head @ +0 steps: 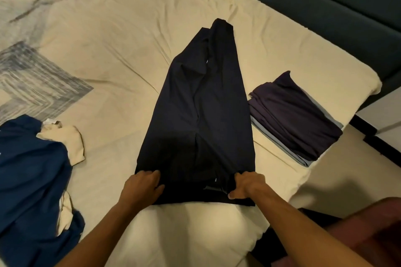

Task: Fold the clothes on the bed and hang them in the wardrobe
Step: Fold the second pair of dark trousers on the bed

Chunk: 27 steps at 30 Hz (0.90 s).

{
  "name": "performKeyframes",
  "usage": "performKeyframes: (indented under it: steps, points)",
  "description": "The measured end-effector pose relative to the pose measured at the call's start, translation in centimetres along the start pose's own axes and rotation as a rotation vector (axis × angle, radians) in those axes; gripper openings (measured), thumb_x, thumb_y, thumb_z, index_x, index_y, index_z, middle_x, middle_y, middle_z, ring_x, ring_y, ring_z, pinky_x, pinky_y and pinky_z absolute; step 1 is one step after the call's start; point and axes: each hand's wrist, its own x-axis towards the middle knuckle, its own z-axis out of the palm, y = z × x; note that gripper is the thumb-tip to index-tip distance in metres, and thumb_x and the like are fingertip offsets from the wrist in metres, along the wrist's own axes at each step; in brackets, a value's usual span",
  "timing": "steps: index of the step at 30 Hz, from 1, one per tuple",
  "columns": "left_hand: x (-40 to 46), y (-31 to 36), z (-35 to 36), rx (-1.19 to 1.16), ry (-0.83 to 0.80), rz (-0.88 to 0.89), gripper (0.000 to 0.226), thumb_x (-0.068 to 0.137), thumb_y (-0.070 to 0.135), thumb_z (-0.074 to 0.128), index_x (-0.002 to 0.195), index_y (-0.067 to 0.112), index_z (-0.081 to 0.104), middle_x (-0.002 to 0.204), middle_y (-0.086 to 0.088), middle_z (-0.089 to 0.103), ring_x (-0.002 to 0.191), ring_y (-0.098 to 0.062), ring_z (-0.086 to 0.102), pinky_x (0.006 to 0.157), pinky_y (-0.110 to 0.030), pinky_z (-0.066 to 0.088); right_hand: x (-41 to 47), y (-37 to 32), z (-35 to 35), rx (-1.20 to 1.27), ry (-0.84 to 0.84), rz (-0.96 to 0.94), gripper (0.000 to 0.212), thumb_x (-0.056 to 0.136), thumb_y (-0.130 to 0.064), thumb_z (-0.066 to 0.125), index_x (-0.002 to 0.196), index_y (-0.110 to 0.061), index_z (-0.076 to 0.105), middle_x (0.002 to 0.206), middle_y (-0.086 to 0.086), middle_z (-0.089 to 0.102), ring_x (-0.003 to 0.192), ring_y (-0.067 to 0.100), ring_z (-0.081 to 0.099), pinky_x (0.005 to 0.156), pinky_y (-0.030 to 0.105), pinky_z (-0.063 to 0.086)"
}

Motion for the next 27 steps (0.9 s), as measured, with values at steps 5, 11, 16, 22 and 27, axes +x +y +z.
performKeyframes:
  steps: [5,11,16,22,27]
  points:
    - [1.8,3.1,2.8,0.060,0.010,0.068,0.065,0.080,0.054,0.070,0.134,0.021,0.050,0.127,-0.004,0.054,0.114,-0.028,0.055,0.090,-0.043,0.048,0.7,-2.5,2.0,-0.107,0.185,-0.034,0.092,0.075,-0.071,0.065,0.145,-0.019,0.034,0.144,0.009,0.045,0.131,0.032,0.041,0.105,0.045,0.034]
    - [3.3,3.6,3.0,-0.036,0.150,0.014,0.039,0.099,0.025,0.049,0.138,0.018,0.050,0.125,-0.003,0.058,0.111,-0.024,0.057,0.079,-0.031,0.047,0.7,-3.4,2.6,-0.101,0.353,-0.082,0.044,0.095,-0.034,0.053,0.135,-0.016,0.048,0.133,0.011,0.057,0.121,0.033,0.053,0.097,0.043,0.041]
    - [2.4,3.3,0.9,-0.215,0.151,0.083,0.031,0.082,0.032,0.042,0.102,0.017,0.061,0.087,0.002,0.058,0.076,-0.017,0.053,0.054,-0.023,0.032,-0.7,-2.9,0.7,-0.124,0.250,-0.076,0.033,0.093,-0.032,0.053,0.120,-0.020,0.066,0.119,0.004,0.067,0.109,0.028,0.064,0.089,0.037,0.049]
    - [1.6,5.2,1.1,-0.199,-0.331,0.242,0.023,0.090,0.037,0.053,0.107,0.025,0.063,0.107,-0.002,0.067,0.100,-0.024,0.064,0.082,-0.031,0.047,-1.6,-2.3,-1.4,-0.158,-0.252,-0.044,0.039,0.089,-0.024,0.056,0.124,-0.009,0.064,0.127,0.011,0.064,0.101,0.029,0.065,0.093,0.039,0.053]
    - [3.8,5.7,-0.9,-0.377,-0.375,0.288,0.014,0.087,0.041,0.054,0.087,0.029,0.059,0.088,0.006,0.065,0.082,-0.012,0.061,0.078,-0.029,0.050,-0.7,-3.5,-5.5,0.323,-0.313,-0.108,0.034,0.096,-0.035,0.052,0.116,-0.009,0.062,0.105,0.014,0.071,0.066,0.028,0.063,0.061,0.029,0.050]
